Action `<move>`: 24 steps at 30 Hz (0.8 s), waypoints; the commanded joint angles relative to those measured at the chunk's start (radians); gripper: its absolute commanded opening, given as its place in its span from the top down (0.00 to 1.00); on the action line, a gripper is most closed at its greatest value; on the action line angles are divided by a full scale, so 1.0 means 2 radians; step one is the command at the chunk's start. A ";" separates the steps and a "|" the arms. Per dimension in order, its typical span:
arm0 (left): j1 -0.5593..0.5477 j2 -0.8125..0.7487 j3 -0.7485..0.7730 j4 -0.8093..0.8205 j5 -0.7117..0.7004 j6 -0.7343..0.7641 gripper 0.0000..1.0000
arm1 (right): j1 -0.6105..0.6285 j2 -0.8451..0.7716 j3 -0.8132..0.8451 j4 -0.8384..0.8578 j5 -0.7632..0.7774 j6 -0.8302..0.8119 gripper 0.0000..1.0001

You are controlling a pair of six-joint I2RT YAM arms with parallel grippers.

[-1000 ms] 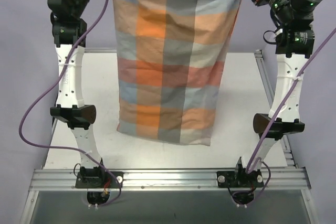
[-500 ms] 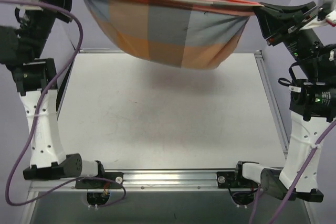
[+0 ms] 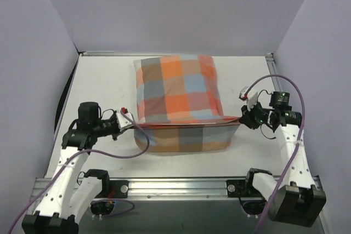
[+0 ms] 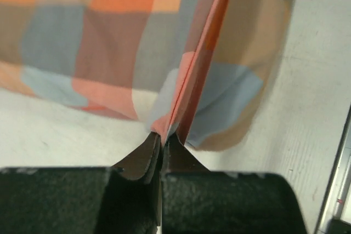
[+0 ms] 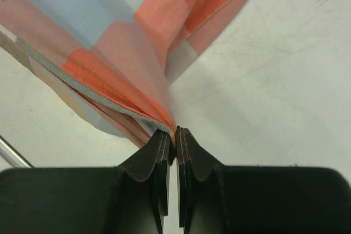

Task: Put the pillow into the pillowcase

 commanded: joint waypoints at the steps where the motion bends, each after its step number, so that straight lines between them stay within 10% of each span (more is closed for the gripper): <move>1: -0.024 -0.034 0.054 -0.035 -0.022 0.064 1.00 | -0.037 -0.038 0.007 0.034 0.106 -0.147 1.00; 9: -0.272 0.061 0.075 -0.001 -0.101 -0.081 1.00 | -0.053 0.180 0.236 0.017 0.125 -0.049 1.00; 13: -0.411 0.086 0.075 0.005 -0.120 -0.085 1.00 | -0.107 0.154 0.243 -0.115 0.079 -0.170 1.00; 17: -0.469 0.121 0.090 0.013 -0.069 -0.088 1.00 | -0.223 0.065 0.121 -0.194 0.089 -0.467 1.00; 20: -0.509 0.153 0.117 0.012 -0.058 -0.094 0.30 | -0.277 0.041 0.060 -0.208 0.149 -0.636 0.87; 21: -0.513 0.161 0.144 0.010 -0.055 -0.110 0.10 | -0.294 0.044 0.046 -0.210 0.165 -0.655 0.49; 24: -0.510 0.187 0.209 -0.029 -0.041 -0.101 0.03 | -0.297 0.071 0.069 -0.224 0.213 -0.654 0.33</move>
